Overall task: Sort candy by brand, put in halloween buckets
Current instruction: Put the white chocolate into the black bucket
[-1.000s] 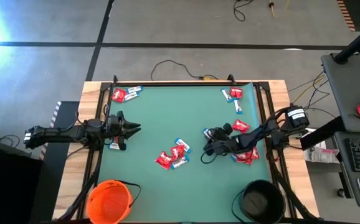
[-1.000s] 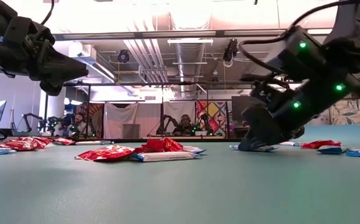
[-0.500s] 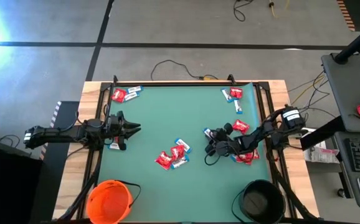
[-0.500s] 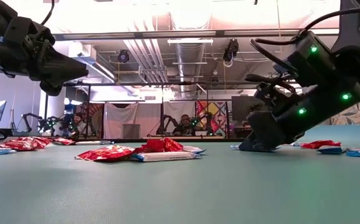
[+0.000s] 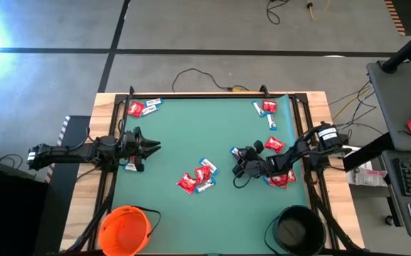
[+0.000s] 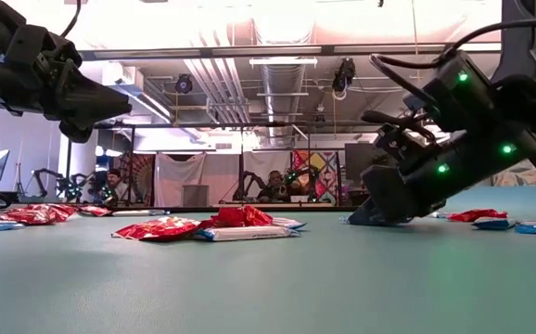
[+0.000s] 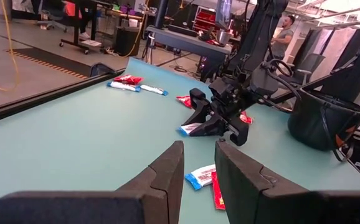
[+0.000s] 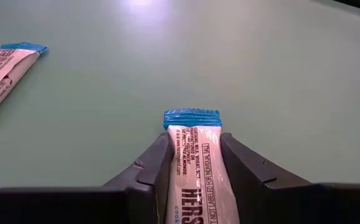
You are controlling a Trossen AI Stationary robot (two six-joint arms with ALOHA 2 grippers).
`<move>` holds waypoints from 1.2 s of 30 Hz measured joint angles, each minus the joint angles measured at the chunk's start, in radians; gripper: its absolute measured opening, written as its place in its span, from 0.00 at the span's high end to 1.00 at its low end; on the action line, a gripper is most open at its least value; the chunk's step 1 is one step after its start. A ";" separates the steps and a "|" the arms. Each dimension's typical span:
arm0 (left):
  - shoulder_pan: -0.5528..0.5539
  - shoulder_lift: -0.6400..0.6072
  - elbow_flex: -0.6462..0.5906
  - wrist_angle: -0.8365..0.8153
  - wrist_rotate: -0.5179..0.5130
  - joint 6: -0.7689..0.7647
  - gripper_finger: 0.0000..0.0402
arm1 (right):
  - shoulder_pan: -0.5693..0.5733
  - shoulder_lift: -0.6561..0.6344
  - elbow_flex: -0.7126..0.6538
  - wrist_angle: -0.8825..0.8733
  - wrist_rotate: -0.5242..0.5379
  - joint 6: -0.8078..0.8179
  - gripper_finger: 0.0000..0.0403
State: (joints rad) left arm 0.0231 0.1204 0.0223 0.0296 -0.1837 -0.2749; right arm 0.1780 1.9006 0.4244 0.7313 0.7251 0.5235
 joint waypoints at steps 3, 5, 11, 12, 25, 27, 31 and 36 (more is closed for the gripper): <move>0.000 0.000 0.000 0.000 0.000 0.000 0.81 | -0.001 -0.057 0.001 -0.024 -0.019 -0.031 0.73; 0.000 0.000 0.000 0.000 0.000 0.000 0.81 | -0.001 -0.108 0.007 -0.073 -0.027 -0.034 0.72; 0.000 0.000 0.000 0.000 0.000 0.000 0.81 | 0.002 -0.318 0.063 -0.355 -0.161 -0.061 0.72; 0.000 0.001 0.000 0.000 0.000 0.000 0.81 | 0.003 -0.356 0.083 -0.416 -0.179 -0.060 0.73; 0.000 0.002 0.000 -0.001 0.000 0.000 0.81 | 0.180 -0.651 0.483 -1.155 -0.373 0.007 0.73; 0.000 0.002 0.000 0.000 0.000 0.000 0.81 | 0.244 -0.670 0.569 -1.266 -0.377 0.064 0.72; 0.000 0.003 0.000 0.000 0.000 0.000 0.81 | 0.386 -0.655 0.725 -1.486 -0.421 0.263 0.72; 0.000 0.003 0.000 0.000 0.000 0.000 0.81 | 0.595 -0.582 0.845 -1.620 -0.519 0.612 0.72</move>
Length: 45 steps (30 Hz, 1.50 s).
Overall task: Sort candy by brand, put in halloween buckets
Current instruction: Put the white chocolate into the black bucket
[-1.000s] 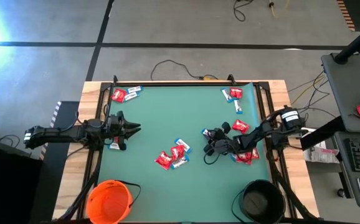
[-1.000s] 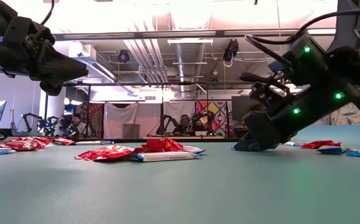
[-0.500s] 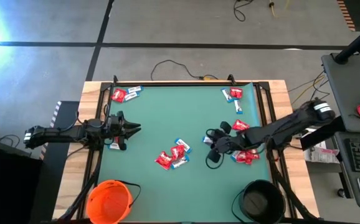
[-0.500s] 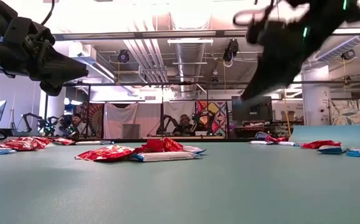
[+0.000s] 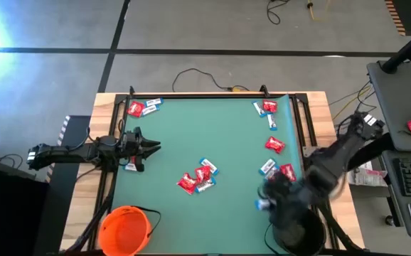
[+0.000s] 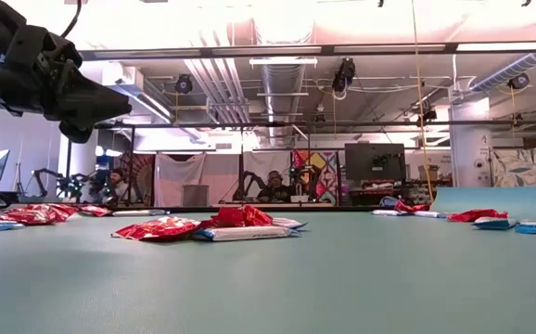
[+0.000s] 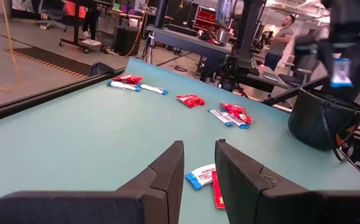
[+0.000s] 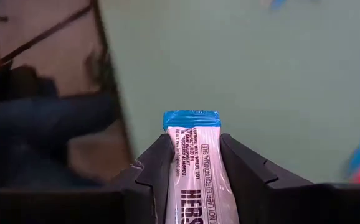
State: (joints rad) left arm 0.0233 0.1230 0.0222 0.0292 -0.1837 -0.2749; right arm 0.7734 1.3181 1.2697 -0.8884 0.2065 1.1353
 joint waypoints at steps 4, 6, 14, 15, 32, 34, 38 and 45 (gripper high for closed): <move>0.000 0.000 0.000 0.000 0.000 0.000 0.81 | 0.154 0.091 0.074 -0.023 -0.061 0.250 0.72; 0.000 0.000 0.000 0.000 0.000 0.000 0.81 | 0.217 0.132 0.106 -0.046 -0.071 0.339 0.71; 0.000 0.000 0.000 0.000 0.000 0.000 0.81 | 0.356 0.241 0.113 -0.154 -0.093 0.542 0.72; 0.000 0.000 0.000 0.000 0.000 0.000 0.81 | 0.357 0.251 0.105 -0.171 -0.112 0.549 0.71; 0.000 0.000 0.000 0.000 0.000 0.000 0.81 | 0.310 0.265 0.014 -0.270 -0.317 0.597 0.49; 0.000 0.000 0.000 0.000 0.000 0.000 0.81 | 0.293 0.249 0.023 -0.284 -0.361 0.626 0.44; 0.000 0.000 0.000 0.000 0.000 0.000 0.81 | 0.248 0.193 0.068 -0.311 -0.436 0.646 0.37; 0.000 0.000 0.000 0.000 0.000 0.000 0.81 | 0.158 0.064 0.098 -0.445 -0.358 0.573 0.34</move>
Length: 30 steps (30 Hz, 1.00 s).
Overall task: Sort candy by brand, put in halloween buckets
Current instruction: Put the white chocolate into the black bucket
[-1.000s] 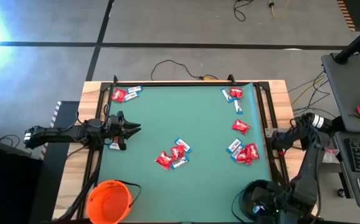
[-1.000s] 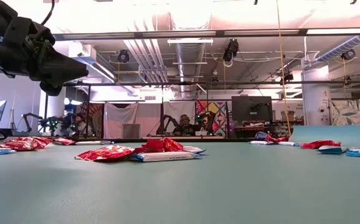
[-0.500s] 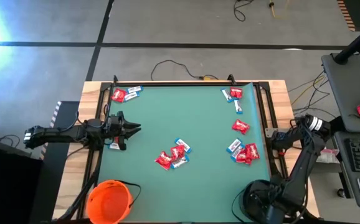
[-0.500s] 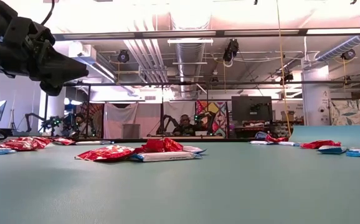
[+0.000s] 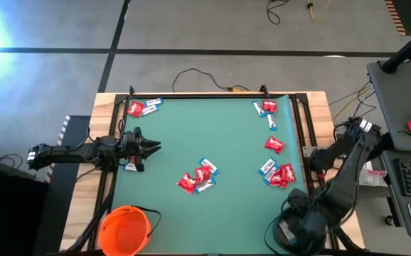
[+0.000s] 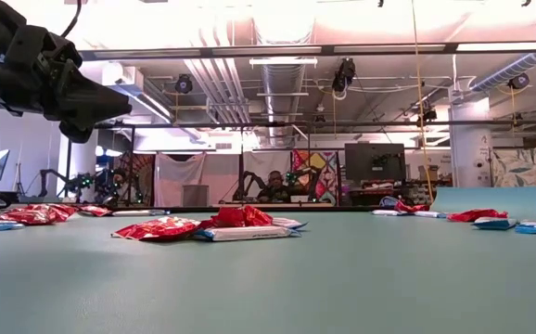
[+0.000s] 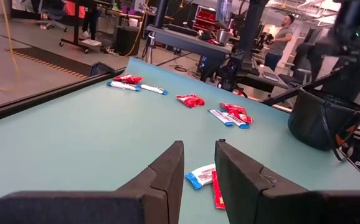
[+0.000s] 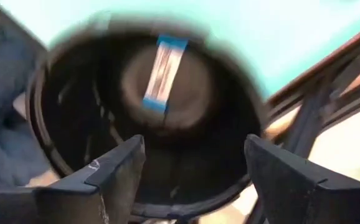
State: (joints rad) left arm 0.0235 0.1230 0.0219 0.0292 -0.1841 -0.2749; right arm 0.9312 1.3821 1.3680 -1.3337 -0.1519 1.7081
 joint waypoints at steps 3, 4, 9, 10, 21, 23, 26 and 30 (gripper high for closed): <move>0.000 0.000 0.000 0.000 0.000 0.000 0.81 | -0.047 -0.045 -0.008 -0.053 0.127 -0.006 0.34; 0.000 0.000 0.000 0.000 0.000 0.000 0.81 | -0.064 -0.055 -0.012 -0.061 0.183 0.001 0.34; 0.000 0.000 0.000 0.000 0.000 0.000 0.81 | -0.205 -0.113 -0.063 -0.122 0.402 0.151 0.34; 0.000 0.000 0.000 0.000 0.000 0.000 0.81 | -0.240 -0.121 -0.079 -0.120 0.424 0.163 0.34; 0.000 0.000 0.000 0.000 0.000 0.000 0.81 | -0.568 -0.122 -0.393 0.210 0.461 0.228 0.38; 0.000 0.000 0.000 0.000 0.000 0.000 0.81 | -0.605 -0.106 -0.460 0.324 0.455 0.218 0.38; 0.000 0.000 0.000 0.000 0.000 0.000 0.81 | -0.655 -0.066 -0.538 0.399 0.430 0.224 0.38; 0.000 0.000 0.000 0.000 0.000 0.000 0.81 | -0.698 -0.001 -0.581 0.409 0.405 0.233 0.39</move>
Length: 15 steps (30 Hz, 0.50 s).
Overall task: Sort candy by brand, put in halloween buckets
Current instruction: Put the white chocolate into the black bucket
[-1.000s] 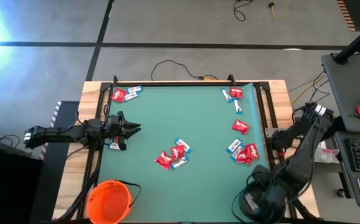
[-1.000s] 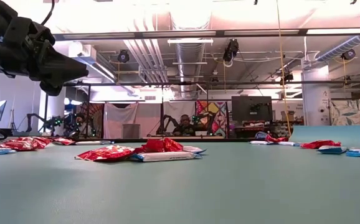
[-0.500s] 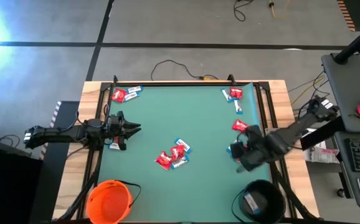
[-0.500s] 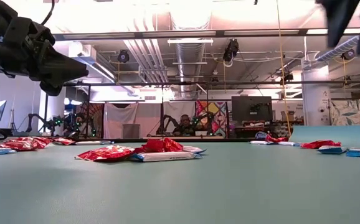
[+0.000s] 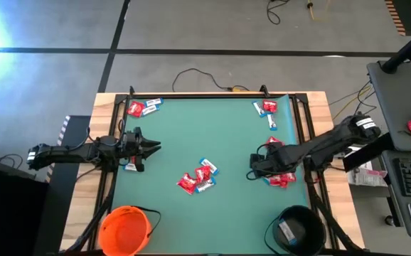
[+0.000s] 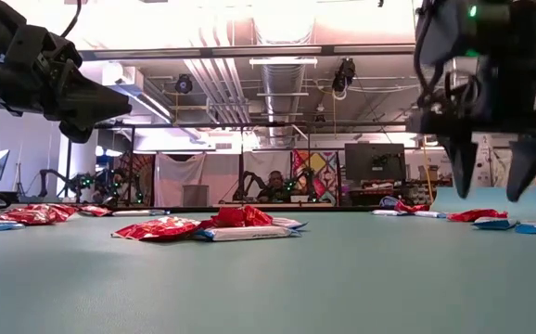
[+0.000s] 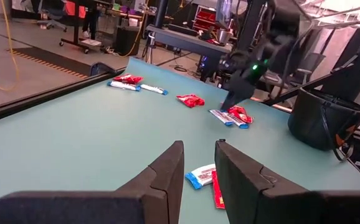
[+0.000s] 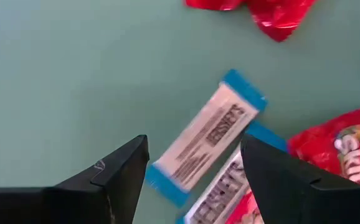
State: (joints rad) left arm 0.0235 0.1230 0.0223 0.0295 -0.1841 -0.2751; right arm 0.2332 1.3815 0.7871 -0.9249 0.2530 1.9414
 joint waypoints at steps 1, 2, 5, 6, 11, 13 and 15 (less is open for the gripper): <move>0.000 0.000 0.000 0.000 0.000 0.000 0.81 | -0.007 0.015 0.000 0.003 0.000 0.005 0.39; 0.000 0.000 0.000 -0.001 0.000 0.000 0.81 | -0.012 0.030 0.000 0.014 0.000 0.011 0.39; 0.000 0.000 0.000 -0.001 0.000 0.000 0.81 | -0.024 0.068 0.005 0.048 -0.011 0.019 0.40; 0.000 0.000 0.000 0.000 0.000 0.000 0.81 | -0.027 0.080 0.005 0.059 -0.025 0.024 0.41; 0.000 0.000 0.000 0.000 0.000 0.000 0.81 | -0.032 0.155 0.007 0.067 -0.048 0.084 0.42; 0.000 0.000 0.000 -0.001 0.000 0.000 0.81 | -0.037 0.180 0.011 0.078 -0.047 0.083 0.42; 0.000 0.000 0.000 0.000 0.000 0.000 0.81 | -0.043 0.193 0.011 0.089 -0.045 0.070 0.42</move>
State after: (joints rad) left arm 0.0231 0.1230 0.0220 0.0292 -0.1839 -0.2751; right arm 0.1898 1.5743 0.7977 -0.8363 0.2084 2.0109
